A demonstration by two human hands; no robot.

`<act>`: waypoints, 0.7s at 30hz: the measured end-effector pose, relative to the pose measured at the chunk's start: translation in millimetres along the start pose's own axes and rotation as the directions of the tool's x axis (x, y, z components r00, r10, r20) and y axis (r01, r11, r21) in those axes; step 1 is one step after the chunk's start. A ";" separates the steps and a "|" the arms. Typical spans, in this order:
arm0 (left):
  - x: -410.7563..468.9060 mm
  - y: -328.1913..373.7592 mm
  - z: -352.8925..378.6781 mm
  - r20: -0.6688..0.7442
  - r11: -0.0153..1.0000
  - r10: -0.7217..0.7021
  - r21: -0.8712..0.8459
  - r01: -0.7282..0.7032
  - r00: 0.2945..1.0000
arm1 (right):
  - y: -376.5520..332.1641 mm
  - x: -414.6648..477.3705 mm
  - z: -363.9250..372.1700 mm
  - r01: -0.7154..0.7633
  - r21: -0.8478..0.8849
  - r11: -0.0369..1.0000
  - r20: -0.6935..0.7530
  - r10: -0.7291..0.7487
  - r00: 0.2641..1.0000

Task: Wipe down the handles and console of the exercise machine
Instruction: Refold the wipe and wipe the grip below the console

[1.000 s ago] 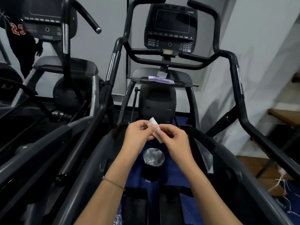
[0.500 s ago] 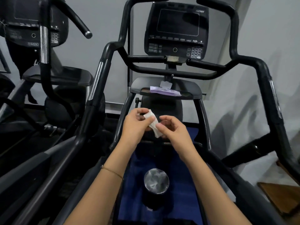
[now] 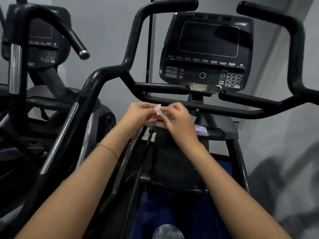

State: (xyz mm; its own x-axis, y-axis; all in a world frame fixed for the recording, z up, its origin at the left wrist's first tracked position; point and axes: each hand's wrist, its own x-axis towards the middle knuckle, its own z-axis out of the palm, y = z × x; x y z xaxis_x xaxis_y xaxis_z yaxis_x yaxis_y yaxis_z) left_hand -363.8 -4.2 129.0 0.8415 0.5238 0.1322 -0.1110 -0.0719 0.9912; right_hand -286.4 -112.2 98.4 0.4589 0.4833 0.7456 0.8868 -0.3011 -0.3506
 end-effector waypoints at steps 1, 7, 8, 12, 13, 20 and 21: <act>17.7 7.9 -5.3 -0.027 0.994 0.034 0.104 -0.031 0.999 | 4.0 19.1 0.5 0.050 -0.078 0.996 -0.022 -0.052 0.998; 111.2 32.3 -42.0 0.035 0.230 0.439 0.961 -0.151 0.898 | 38.0 113.2 3.1 0.012 -0.225 0.974 -0.151 -0.047 0.987; 123.7 35.3 -46.5 0.095 0.100 0.452 0.983 -0.156 0.887 | 43.5 125.2 5.6 -0.003 -0.265 0.964 -0.169 -0.044 0.985; 156.1 32.7 -51.6 0.178 -0.116 0.378 0.983 -0.145 0.908 | 58.3 154.5 18.7 -0.082 -0.535 0.841 -0.071 0.052 0.996; 158.5 28.8 -50.1 0.190 -0.120 0.353 0.980 -0.157 0.916 | 58.4 156.3 22.0 -0.109 -0.581 0.807 -0.043 0.103 0.994; 172.2 20.2 -47.8 0.190 -0.097 0.331 0.981 -0.167 0.924 | 40.1 138.5 67.0 0.076 -0.445 0.892 0.063 -0.053 0.997; 173.4 23.5 -46.0 0.177 -0.095 0.312 0.983 -0.155 0.933 | 42.6 127.9 77.0 0.025 -0.300 0.954 0.009 -0.024 1.000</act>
State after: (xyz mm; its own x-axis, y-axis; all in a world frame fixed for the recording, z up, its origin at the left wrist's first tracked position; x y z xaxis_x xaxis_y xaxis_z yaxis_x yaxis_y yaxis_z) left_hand -244.8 124.0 175.4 0.8443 0.3163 0.4325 0.4002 -0.9090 -0.1166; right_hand -185.6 0.1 135.2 0.4381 0.4975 0.7487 0.8407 -0.5217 -0.1452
